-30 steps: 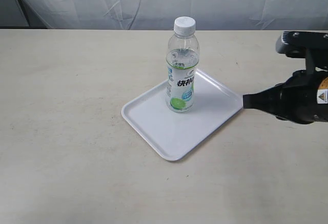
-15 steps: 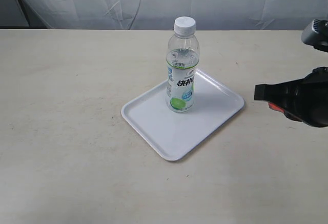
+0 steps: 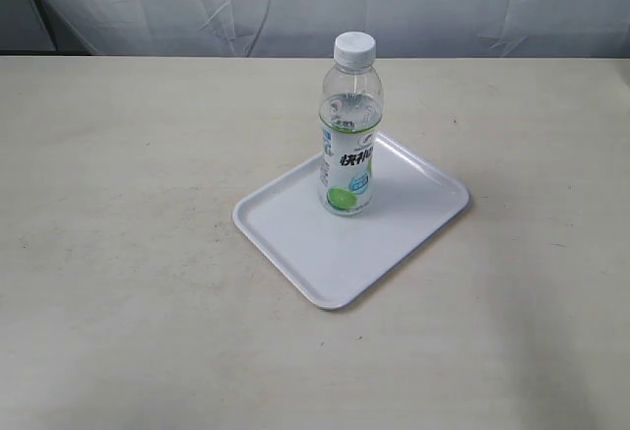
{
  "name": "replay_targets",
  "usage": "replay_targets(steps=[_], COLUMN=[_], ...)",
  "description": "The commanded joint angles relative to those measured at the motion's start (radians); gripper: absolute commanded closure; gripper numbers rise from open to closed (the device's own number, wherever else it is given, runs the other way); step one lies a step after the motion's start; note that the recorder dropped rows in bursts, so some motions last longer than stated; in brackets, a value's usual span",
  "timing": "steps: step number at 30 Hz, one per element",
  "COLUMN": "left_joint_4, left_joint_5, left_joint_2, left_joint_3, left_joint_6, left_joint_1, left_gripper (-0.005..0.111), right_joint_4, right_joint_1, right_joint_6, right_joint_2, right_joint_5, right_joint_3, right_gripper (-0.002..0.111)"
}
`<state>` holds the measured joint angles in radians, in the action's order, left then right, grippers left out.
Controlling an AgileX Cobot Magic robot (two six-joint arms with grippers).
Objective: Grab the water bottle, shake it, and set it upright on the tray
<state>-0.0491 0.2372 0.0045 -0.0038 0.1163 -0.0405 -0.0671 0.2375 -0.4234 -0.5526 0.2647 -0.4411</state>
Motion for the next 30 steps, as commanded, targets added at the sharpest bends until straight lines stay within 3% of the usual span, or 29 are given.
replay_targets(steps=[1,7,11,23,30], left_joint_4=[0.002,0.002,0.002,0.002,0.002], left_joint_5=[0.002,0.002,0.002,0.002,0.002], left_joint_2=[-0.005,-0.005,-0.005,-0.005,-0.005], left_joint_3=[0.004,0.004,0.004,0.004,0.004], left_joint_6=[-0.002,-0.002,-0.002,-0.002,-0.002], left_joint_1=[0.0,0.0,0.0,0.0,0.0], left_gripper=[0.106,0.106,0.106,0.106,0.106], right_joint_4=[-0.002,0.067,0.12,0.067,0.08], right_joint_1=[-0.165,-0.287,-0.306,-0.306,-0.306], right_joint_6=[0.005,0.005,0.005,0.013,0.013], right_joint_2=[0.11,0.239,0.332,0.553,0.553], right_joint_5=[-0.011,-0.032,-0.18,-0.062,-0.025], right_joint_3=[0.104,0.288,0.435,0.441,0.441], right_gripper=[0.108,0.108,0.108,0.108,0.108])
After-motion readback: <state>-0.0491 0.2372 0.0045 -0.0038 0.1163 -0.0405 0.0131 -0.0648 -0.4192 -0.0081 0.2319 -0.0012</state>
